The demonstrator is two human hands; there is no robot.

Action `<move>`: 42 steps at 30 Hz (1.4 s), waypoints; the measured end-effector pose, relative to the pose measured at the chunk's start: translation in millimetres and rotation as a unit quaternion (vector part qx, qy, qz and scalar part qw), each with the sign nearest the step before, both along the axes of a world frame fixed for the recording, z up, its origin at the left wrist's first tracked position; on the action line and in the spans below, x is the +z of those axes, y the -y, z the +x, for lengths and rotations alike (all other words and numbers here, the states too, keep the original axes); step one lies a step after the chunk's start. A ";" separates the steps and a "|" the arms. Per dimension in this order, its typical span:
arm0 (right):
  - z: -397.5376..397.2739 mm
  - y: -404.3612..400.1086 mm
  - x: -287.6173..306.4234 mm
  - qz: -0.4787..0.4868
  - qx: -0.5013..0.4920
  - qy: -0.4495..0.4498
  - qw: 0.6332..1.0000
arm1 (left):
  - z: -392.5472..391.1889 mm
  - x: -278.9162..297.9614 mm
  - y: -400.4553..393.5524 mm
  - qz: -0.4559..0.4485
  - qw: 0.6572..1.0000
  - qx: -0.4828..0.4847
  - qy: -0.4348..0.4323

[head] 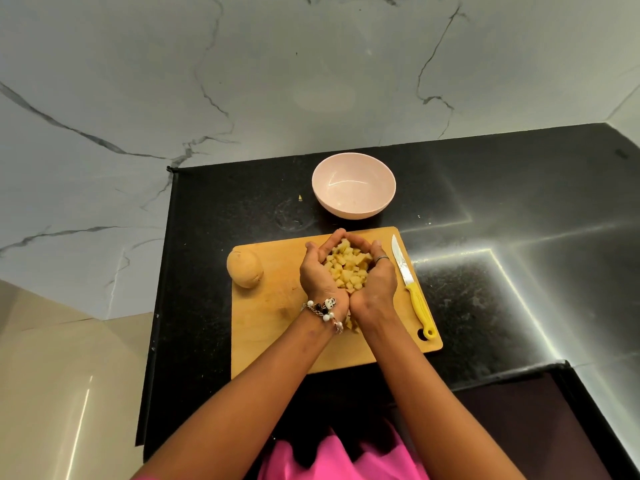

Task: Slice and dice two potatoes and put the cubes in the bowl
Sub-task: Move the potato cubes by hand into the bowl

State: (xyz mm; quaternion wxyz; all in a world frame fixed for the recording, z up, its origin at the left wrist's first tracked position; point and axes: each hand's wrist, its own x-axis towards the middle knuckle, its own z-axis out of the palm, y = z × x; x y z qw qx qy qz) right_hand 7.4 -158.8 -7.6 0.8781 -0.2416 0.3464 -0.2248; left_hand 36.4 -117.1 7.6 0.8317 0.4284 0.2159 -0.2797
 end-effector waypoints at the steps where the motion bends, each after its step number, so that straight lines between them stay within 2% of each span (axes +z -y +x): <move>1: 0.2 2.2 2.0 0.011 -0.005 0.002 1.000 | -0.7 0.8 -0.7 -0.009 1.000 -0.005 0.002; 9: 23.2 21.2 29.7 0.072 -0.016 0.072 0.995 | 18.2 27.8 21.1 -0.088 0.996 0.020 0.006; 12: 50.4 44.8 49.8 0.069 -0.018 0.048 0.996 | 46.2 46.3 43.4 -0.091 0.996 0.022 0.011; 18: 101.1 84.1 89.4 0.021 0.015 -0.013 1.000 | 118.6 55.0 93.5 0.032 0.999 0.005 -0.008; 22: 134.0 108.0 69.6 -0.056 0.037 -0.086 0.994 | 147.2 35.5 115.1 0.038 0.999 -0.001 -0.002; 25: 147.0 123.9 49.8 -0.137 0.061 -0.129 0.980 | 158.4 16.8 121.9 0.096 0.994 -0.005 0.050; 28: 152.4 136.0 33.1 -0.229 0.084 -0.164 0.956 | 167.4 3.2 122.7 0.170 0.978 -0.023 0.115; 31: 154.4 145.5 21.8 -0.279 0.088 -0.176 0.940 | 174.3 -5.6 121.7 0.206 0.965 -0.053 0.156; 32: 153.5 148.1 19.8 -0.316 0.090 -0.180 0.927 | 175.6 -7.1 120.5 0.231 0.950 -0.070 0.199; 35: 148.7 152.6 15.4 -0.442 0.103 -0.193 0.870 | 171.1 -5.4 114.8 0.331 0.864 -0.110 0.364; 36: 146.0 152.3 15.7 -0.445 0.098 -0.190 0.870 | 167.1 -3.6 112.7 0.347 0.848 -0.113 0.385; 38: 141.6 150.9 19.6 -0.385 0.067 -0.162 0.906 | 160.2 0.8 108.6 0.357 0.845 -0.091 0.387; 40: 136.2 149.2 31.3 -0.271 0.022 -0.124 0.954 | 151.7 7.5 103.2 0.327 0.873 -0.059 0.357; 42: 124.8 147.5 43.4 -0.193 -0.003 -0.089 0.977 | 140.9 14.1 94.3 0.285 0.894 -0.043 0.342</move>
